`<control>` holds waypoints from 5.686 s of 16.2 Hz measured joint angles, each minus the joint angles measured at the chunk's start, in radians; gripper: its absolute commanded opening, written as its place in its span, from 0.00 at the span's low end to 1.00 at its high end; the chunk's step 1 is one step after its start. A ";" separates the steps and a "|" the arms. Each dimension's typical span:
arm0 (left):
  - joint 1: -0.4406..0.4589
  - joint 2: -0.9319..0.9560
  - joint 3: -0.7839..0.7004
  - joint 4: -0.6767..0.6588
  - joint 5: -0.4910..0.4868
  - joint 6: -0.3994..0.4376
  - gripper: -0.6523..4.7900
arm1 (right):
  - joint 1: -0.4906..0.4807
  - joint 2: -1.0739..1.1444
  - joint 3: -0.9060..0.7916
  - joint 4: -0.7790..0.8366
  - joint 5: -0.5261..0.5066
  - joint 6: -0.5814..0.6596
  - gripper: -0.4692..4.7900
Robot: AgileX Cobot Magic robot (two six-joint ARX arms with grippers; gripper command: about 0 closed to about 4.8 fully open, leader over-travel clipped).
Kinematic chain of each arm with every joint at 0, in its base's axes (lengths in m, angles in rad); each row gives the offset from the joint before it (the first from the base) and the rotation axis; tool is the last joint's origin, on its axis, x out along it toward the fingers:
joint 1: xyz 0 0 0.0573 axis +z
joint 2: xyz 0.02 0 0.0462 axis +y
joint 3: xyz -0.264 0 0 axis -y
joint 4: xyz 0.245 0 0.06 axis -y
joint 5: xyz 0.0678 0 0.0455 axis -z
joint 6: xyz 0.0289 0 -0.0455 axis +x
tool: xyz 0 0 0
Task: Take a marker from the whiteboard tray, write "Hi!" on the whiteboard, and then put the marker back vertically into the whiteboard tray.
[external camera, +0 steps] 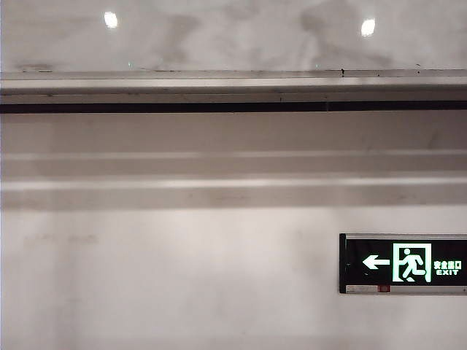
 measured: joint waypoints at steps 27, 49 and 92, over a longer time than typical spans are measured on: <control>-0.023 0.001 0.000 0.016 -0.087 0.000 0.11 | -0.163 0.102 -0.460 0.663 -0.099 0.057 0.09; -0.023 0.001 0.000 0.030 -0.088 0.000 0.11 | -0.164 0.179 -0.460 0.806 -0.115 0.057 0.09; -0.174 -0.097 -0.001 0.117 -0.082 -0.026 0.11 | -0.161 -0.691 -0.631 0.493 -0.125 -0.007 0.09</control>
